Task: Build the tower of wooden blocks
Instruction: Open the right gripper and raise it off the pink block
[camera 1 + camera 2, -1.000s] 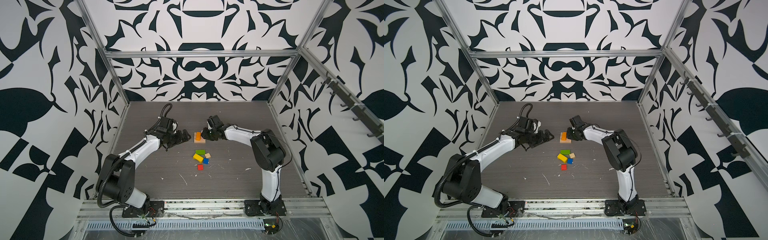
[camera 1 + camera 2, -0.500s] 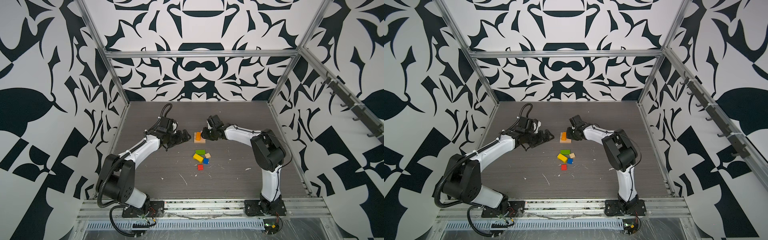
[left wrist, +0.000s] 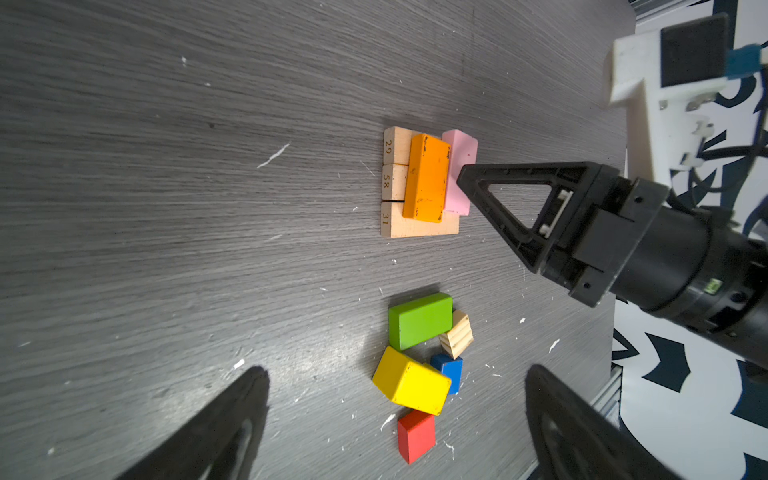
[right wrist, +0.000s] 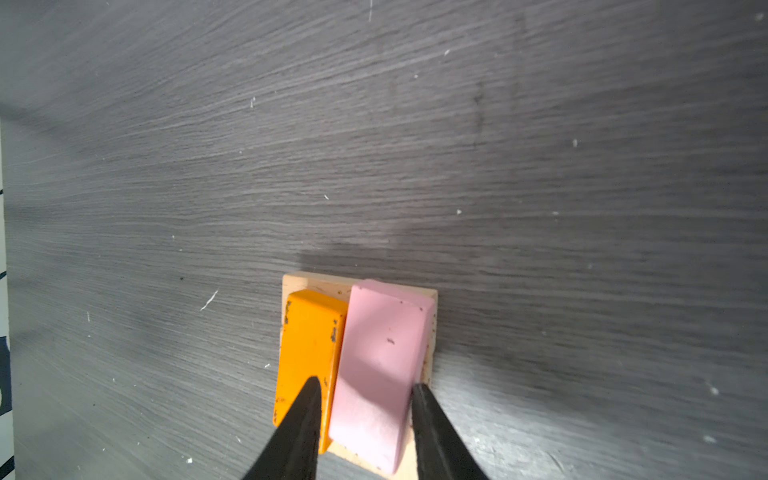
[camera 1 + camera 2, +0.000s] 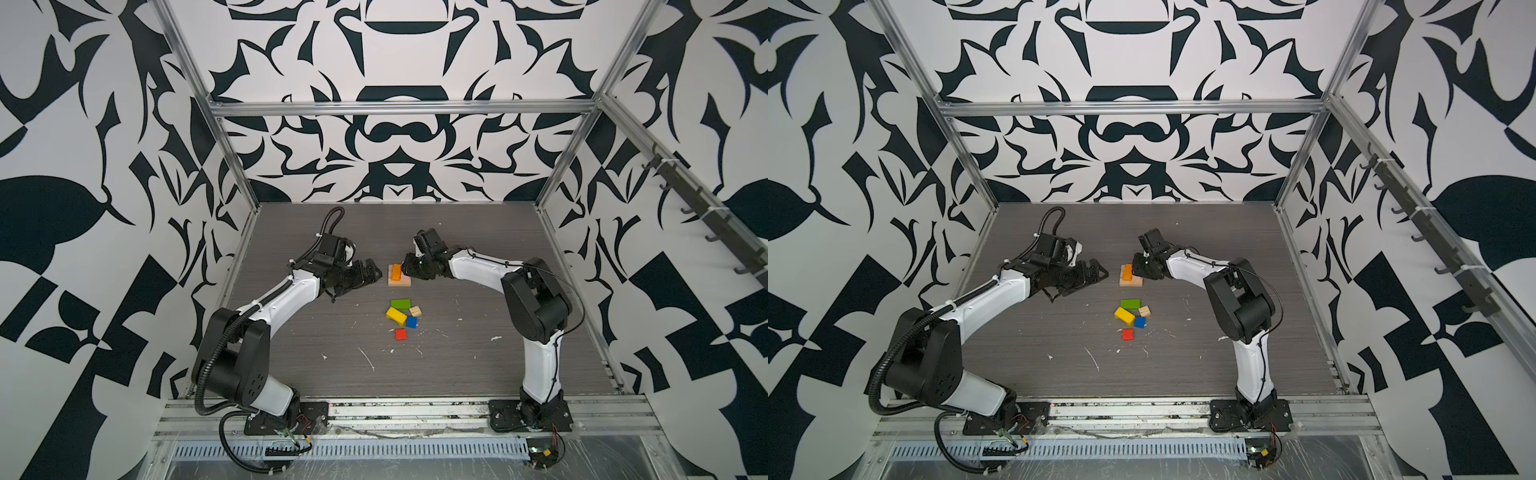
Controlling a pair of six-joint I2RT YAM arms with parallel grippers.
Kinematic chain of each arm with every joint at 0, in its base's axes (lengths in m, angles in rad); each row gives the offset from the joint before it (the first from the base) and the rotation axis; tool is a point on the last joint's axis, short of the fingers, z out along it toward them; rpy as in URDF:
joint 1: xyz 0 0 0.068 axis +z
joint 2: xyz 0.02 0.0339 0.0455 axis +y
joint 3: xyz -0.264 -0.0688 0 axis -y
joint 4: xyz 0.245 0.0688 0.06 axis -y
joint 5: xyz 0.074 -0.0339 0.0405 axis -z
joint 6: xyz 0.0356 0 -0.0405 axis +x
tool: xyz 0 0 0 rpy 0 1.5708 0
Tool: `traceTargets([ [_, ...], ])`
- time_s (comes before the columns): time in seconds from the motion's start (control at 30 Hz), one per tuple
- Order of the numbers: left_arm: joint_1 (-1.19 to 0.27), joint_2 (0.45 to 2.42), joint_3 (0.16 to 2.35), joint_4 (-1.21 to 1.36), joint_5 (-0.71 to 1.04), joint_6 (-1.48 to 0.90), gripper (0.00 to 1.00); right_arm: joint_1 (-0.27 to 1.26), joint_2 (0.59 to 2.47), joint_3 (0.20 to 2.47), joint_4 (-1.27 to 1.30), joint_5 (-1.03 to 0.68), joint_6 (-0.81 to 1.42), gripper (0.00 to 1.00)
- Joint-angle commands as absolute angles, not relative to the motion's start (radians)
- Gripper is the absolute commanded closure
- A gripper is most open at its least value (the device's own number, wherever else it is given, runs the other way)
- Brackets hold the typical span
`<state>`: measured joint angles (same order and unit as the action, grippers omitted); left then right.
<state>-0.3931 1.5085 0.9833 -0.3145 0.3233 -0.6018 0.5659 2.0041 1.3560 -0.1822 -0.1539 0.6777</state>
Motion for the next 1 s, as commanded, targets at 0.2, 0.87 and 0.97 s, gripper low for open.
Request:
traceTargets([
  [0.2, -0.396, 1.523, 1.000, -0.312, 0.333, -0.591, 0.01, 0.567, 1.991, 1.387, -0.190, -0.141, 0.657, 0.59],
  [0.87, -0.397, 1.661, 1.108, -0.182, 0.416, -0.627, 0.01, 0.514, 1.848, 1.289, -0.184, -0.055, 0.583, 0.42],
  [0.97, -0.404, 1.701, 1.137, -0.168, 0.434, -0.635, 0.01, 0.490, 1.856, 1.284, -0.178, -0.065, 0.575, 0.35],
])
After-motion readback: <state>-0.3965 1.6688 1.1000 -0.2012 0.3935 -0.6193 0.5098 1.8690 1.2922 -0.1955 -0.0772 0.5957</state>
